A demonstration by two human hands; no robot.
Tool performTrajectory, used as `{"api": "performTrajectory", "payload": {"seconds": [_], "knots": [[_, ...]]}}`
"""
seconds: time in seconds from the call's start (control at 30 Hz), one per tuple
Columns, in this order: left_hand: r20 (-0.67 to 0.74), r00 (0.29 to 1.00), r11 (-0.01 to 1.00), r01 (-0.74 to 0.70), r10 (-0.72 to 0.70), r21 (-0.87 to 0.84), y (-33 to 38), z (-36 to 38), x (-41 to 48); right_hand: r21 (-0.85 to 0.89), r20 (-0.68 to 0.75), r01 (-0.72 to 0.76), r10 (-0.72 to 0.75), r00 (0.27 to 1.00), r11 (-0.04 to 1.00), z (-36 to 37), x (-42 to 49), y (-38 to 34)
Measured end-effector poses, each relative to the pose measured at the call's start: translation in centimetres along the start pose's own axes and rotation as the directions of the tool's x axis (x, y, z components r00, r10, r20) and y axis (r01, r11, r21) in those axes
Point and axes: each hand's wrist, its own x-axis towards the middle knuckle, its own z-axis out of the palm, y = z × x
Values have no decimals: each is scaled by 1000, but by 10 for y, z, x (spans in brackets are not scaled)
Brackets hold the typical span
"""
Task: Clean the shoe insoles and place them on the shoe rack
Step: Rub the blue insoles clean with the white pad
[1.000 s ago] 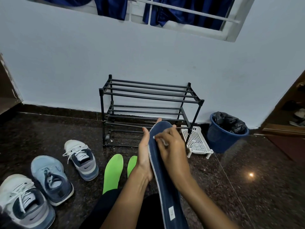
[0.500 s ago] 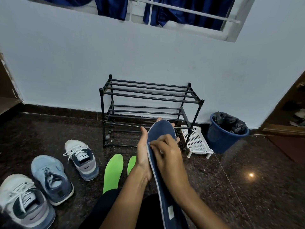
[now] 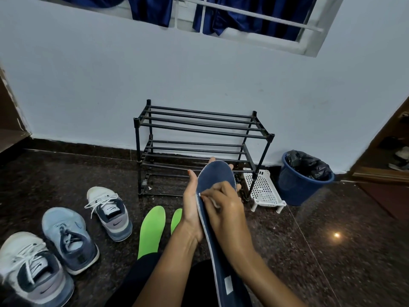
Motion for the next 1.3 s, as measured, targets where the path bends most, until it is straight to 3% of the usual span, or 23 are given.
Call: {"api": "performTrajectory", "payload": {"seconds": [0.27, 0.4, 0.6, 0.8, 1.07, 1.3], "knots": [[-11, 999, 998, -46, 46, -35, -1, 3, 1, 2, -58, -65, 65, 996, 998, -7, 23, 5], [-68, 998, 1000, -17, 17, 1, 0, -1, 1, 7, -15, -44, 44, 999, 999, 0, 10, 0], [-28, 1000, 999, 11, -9, 44, 2, 0, -2, 44, 1, -31, 31, 1000, 999, -2, 1, -2], [-34, 999, 1000, -21, 21, 1, 0, -3, 5, -4, -71, -59, 59, 996, 998, -7, 19, 7], [-42, 999, 1000, -15, 16, 21, 5, -1, -1, 81, 38, -45, 42, 998, 996, -4, -4, -2], [-33, 999, 1000, -30, 30, 8, 6, 5, 0, -2, -72, -112, 111, 991, 994, -13, 21, 6]]}}
